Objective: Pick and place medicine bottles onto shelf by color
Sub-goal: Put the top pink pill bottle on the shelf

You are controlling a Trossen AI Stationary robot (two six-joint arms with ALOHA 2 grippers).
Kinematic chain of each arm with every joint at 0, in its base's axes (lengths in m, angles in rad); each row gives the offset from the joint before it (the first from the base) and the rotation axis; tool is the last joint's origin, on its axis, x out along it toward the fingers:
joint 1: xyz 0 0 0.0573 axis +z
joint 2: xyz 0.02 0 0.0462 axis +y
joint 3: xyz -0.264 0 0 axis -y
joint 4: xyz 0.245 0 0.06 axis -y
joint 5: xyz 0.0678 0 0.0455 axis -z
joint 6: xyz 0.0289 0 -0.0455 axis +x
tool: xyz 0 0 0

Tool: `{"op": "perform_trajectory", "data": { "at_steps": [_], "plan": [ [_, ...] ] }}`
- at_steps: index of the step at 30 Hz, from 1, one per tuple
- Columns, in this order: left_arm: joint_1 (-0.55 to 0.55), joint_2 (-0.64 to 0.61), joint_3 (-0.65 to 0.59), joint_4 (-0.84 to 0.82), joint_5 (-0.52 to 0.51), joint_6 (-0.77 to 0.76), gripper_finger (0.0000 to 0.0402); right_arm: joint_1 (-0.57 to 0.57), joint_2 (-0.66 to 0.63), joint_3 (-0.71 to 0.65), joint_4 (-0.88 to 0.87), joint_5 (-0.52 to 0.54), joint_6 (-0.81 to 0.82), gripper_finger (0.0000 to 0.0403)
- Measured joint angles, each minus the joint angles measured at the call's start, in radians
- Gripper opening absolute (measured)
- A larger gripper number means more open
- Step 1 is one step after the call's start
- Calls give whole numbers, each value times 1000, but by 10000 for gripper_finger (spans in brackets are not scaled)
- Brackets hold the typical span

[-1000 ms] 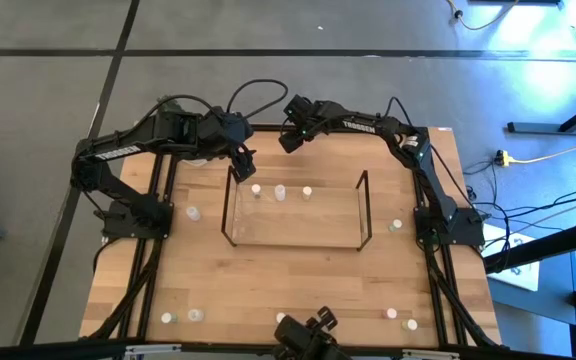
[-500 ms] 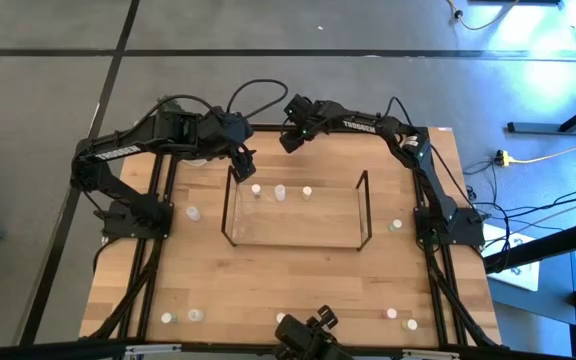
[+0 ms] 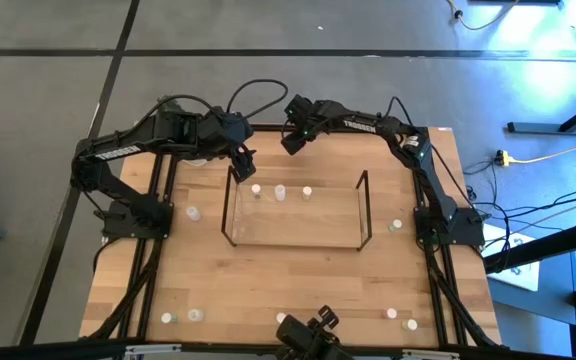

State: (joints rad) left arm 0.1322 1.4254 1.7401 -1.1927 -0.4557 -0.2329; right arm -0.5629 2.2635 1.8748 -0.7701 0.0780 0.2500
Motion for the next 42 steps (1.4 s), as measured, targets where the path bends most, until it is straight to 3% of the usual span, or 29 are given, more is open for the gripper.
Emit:
{"op": "perform_trajectory", "data": {
  "at_steps": [16,42],
  "plan": [
    [0,0,0,0,0,0,255,0,-74,0,-77,7,-85,137],
    [0,0,0,0,0,0,255,101,-463,-1,-359,-42,-265,137]
  ]
}}
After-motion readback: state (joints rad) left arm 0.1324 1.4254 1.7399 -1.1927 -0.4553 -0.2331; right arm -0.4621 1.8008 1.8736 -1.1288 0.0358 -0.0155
